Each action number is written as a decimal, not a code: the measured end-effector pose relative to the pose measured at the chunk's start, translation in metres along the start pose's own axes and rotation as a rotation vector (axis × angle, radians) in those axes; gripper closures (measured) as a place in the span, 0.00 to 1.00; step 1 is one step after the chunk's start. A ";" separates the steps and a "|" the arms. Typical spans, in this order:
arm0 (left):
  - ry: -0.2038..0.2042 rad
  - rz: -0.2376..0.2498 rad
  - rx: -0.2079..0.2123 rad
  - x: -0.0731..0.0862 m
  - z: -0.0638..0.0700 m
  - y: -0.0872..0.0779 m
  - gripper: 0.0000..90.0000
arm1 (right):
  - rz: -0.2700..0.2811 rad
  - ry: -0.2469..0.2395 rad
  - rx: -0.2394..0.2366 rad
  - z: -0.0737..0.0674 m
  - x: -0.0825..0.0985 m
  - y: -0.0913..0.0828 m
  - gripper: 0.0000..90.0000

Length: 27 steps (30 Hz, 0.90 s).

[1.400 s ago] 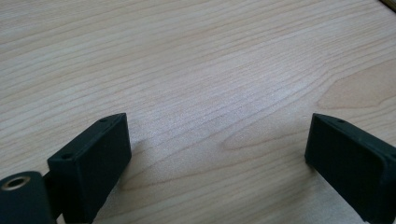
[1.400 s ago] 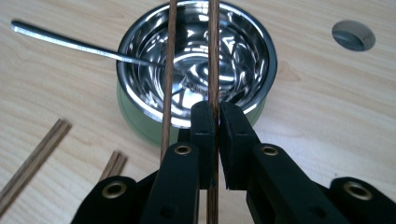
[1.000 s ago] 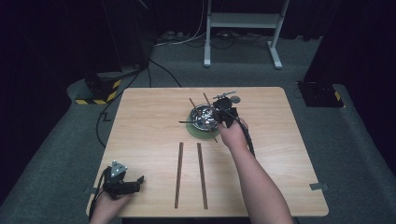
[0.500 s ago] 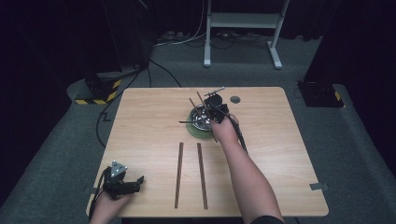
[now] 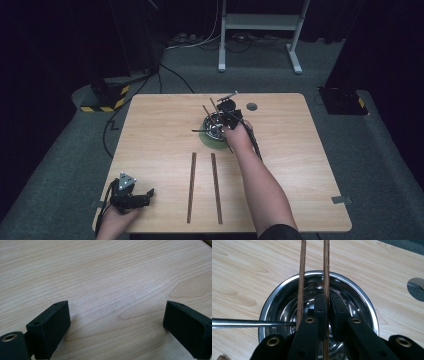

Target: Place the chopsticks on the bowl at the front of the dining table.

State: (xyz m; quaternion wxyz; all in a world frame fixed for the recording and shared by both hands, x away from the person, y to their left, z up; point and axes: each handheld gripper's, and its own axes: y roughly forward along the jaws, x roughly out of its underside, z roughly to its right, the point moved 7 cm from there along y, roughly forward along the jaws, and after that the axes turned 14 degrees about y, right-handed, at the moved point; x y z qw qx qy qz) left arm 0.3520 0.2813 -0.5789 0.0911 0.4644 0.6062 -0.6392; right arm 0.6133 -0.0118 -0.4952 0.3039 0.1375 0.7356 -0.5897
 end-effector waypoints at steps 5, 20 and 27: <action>-0.001 0.000 0.000 0.000 0.000 0.000 0.08 | -0.004 -0.009 -0.002 -0.004 -0.002 0.005 0.94; 0.000 0.000 0.000 0.000 0.000 0.000 0.08 | -0.034 -0.024 0.019 -0.004 0.001 0.016 0.94; -0.001 0.000 0.000 0.000 0.000 0.000 0.08 | -0.033 -0.020 0.019 -0.004 0.002 0.018 0.87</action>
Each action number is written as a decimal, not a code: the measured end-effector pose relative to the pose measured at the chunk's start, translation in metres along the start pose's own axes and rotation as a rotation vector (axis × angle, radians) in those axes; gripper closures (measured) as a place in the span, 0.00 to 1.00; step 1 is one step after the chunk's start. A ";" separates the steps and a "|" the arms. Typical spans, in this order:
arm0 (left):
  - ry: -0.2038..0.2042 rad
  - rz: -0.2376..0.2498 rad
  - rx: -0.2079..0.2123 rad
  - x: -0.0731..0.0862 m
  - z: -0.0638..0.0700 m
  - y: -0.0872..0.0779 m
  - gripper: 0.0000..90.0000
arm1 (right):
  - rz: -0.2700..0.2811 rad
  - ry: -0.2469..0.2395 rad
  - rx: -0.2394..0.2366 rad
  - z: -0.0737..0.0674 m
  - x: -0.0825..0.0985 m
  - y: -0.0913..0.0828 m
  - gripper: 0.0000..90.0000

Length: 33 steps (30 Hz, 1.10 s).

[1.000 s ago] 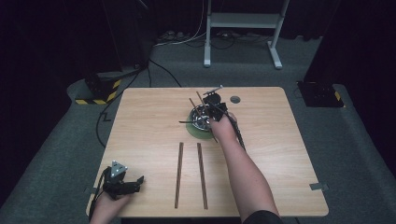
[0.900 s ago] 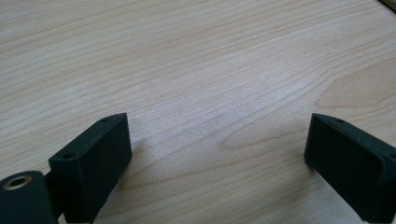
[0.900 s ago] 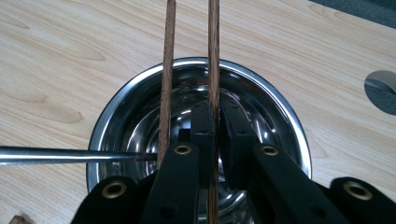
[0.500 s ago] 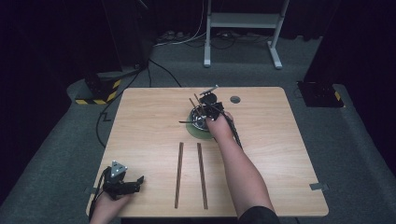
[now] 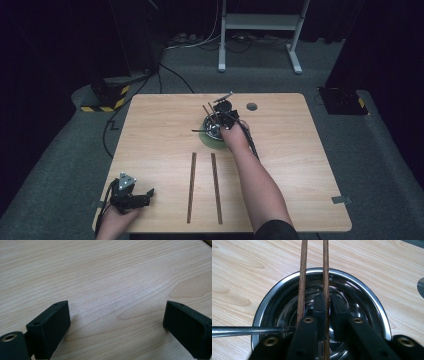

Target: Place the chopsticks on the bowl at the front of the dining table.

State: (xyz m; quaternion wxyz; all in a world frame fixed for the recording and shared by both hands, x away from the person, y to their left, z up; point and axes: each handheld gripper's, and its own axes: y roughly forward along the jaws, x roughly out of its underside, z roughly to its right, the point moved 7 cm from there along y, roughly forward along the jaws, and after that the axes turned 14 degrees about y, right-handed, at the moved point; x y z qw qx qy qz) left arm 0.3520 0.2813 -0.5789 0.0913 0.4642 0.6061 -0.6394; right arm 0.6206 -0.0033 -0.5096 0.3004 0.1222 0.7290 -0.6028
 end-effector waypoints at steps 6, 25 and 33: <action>0.000 0.000 0.000 0.000 0.000 0.000 0.08 | 0.042 -0.008 -0.006 -0.001 0.001 -0.016 0.81; -0.003 0.000 -0.005 0.000 0.000 0.000 0.08 | 0.158 -0.025 -0.082 0.020 0.062 -0.088 0.77; 0.017 0.014 0.000 -0.004 0.000 -0.004 0.30 | 0.218 -0.044 -0.111 0.034 0.088 -0.100 0.79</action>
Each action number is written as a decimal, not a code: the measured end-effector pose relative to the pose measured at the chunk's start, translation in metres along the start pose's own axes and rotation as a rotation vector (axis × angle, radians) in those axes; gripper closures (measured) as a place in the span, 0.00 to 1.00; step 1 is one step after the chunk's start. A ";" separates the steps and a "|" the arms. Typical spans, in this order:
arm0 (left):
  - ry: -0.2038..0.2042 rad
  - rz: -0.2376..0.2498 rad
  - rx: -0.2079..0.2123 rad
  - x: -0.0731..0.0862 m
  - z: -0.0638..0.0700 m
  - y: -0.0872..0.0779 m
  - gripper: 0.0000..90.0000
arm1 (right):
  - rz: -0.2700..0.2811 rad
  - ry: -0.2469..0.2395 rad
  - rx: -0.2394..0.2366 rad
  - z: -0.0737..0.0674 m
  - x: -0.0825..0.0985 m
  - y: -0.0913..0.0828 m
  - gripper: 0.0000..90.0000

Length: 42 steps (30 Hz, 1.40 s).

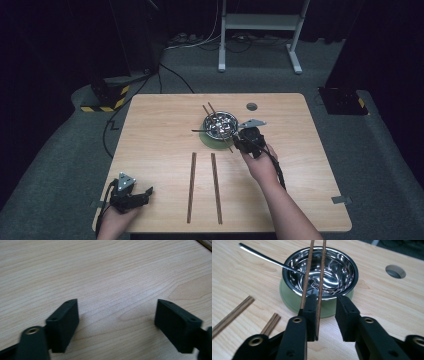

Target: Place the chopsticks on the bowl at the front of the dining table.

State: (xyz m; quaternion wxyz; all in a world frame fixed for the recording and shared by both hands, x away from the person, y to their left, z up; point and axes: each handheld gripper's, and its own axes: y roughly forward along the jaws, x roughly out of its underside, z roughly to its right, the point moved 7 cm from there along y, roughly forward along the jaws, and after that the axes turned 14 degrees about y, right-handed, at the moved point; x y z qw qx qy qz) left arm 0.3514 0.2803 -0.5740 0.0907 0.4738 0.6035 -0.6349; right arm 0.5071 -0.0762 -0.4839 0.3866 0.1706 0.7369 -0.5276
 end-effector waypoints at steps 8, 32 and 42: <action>0.012 0.038 -0.024 -0.046 0.005 -0.006 0.49 | 0.042 -0.002 -0.092 0.015 0.016 -0.013 0.88; 0.071 0.135 0.038 -0.187 0.089 0.091 0.91 | 0.145 0.044 -0.100 0.030 0.034 0.013 0.96; 0.039 0.170 0.031 -0.217 0.117 0.121 0.94 | 0.127 0.037 -0.110 0.026 0.043 0.023 0.97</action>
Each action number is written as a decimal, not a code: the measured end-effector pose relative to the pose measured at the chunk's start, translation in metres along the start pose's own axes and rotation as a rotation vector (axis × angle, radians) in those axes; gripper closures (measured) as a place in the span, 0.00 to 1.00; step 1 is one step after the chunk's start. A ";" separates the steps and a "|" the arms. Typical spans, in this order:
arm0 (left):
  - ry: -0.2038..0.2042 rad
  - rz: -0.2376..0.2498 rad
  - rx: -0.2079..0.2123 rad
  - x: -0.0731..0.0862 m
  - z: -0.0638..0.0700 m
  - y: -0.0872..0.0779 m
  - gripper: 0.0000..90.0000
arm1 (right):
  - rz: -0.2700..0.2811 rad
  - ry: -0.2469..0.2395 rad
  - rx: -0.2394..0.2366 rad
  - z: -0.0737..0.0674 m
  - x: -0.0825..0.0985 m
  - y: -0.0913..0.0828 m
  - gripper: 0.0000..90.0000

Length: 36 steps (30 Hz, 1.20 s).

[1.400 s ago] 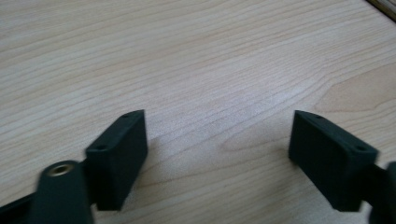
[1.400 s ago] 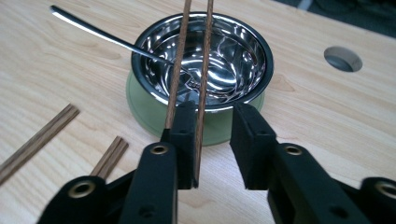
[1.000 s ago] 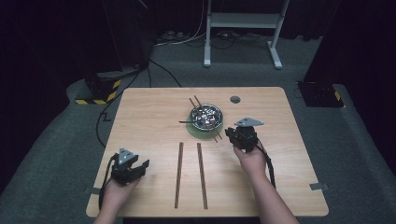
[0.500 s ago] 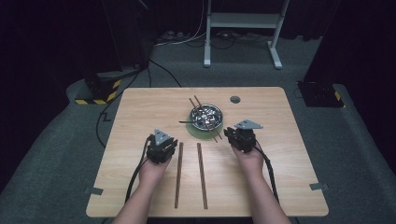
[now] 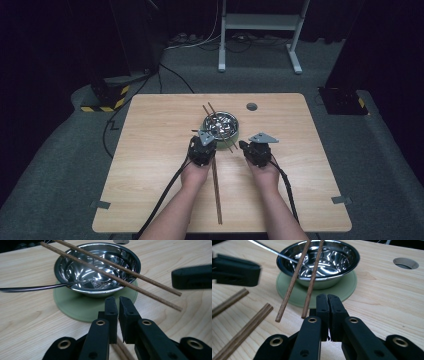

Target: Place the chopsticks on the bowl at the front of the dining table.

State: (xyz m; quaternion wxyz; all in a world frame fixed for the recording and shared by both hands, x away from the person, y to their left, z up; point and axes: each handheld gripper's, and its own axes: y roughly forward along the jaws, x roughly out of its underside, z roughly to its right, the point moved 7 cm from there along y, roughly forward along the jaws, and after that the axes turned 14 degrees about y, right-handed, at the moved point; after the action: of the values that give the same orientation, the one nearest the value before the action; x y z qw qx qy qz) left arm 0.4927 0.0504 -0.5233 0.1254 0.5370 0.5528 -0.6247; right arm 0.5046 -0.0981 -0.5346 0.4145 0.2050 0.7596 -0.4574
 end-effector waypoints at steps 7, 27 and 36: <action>-0.005 0.009 -0.015 -0.002 0.009 0.012 0.93 | -0.010 -0.019 -0.014 -0.006 0.002 0.001 0.96; -0.032 0.000 -0.030 0.001 0.011 0.013 0.85 | -0.026 -0.090 -0.081 -0.031 0.007 0.001 0.98; -0.032 -0.021 -0.048 0.009 0.002 0.010 0.84 | -0.040 -0.119 -0.119 -0.046 0.010 0.004 0.97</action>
State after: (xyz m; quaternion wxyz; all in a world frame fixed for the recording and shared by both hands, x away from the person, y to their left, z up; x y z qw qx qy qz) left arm 0.4951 0.0490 -0.5366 0.1405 0.5179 0.5714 -0.6210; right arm 0.4817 -0.0573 -0.5338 0.4611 0.1373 0.7633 -0.4312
